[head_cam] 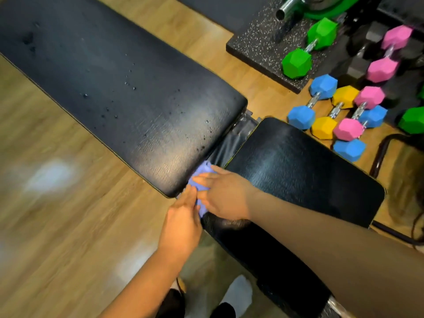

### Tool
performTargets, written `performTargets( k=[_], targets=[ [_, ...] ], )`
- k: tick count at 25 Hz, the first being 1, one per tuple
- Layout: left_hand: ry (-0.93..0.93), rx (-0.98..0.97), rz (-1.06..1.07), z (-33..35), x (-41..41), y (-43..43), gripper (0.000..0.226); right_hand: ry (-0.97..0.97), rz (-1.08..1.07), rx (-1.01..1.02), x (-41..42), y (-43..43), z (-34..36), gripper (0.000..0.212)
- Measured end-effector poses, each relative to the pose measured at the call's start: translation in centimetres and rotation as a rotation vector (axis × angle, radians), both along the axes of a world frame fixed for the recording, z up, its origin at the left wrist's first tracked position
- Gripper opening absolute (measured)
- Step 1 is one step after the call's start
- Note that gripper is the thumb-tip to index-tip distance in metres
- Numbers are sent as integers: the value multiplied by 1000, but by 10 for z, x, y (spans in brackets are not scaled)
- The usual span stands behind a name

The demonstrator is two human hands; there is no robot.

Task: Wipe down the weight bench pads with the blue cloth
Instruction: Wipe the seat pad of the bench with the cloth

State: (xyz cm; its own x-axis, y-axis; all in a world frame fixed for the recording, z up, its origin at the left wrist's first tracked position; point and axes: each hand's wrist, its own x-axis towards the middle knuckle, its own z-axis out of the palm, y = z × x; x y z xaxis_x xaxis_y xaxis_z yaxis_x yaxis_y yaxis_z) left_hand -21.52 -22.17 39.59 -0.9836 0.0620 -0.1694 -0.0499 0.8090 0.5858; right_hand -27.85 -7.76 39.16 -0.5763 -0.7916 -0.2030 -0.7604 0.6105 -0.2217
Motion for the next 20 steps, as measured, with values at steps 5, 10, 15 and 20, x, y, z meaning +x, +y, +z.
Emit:
performTargets(
  k=[5, 10, 15, 20],
  targets=[
    [26, 42, -65, 10, -88, 78, 42, 6, -236, 170, -80, 60, 9, 55],
    [-20, -314, -223, 3, -131, 87, 38, 51, -408, 209, -93, 67, 4, 41],
    [-54, -148, -250, 4, -57, 14, 38, 2, -441, 191, -16, -8, 0, 48],
    [-172, -162, -298, -9, -11, -46, 41, 6, -407, 148, 43, -45, -7, 42]
  ],
)
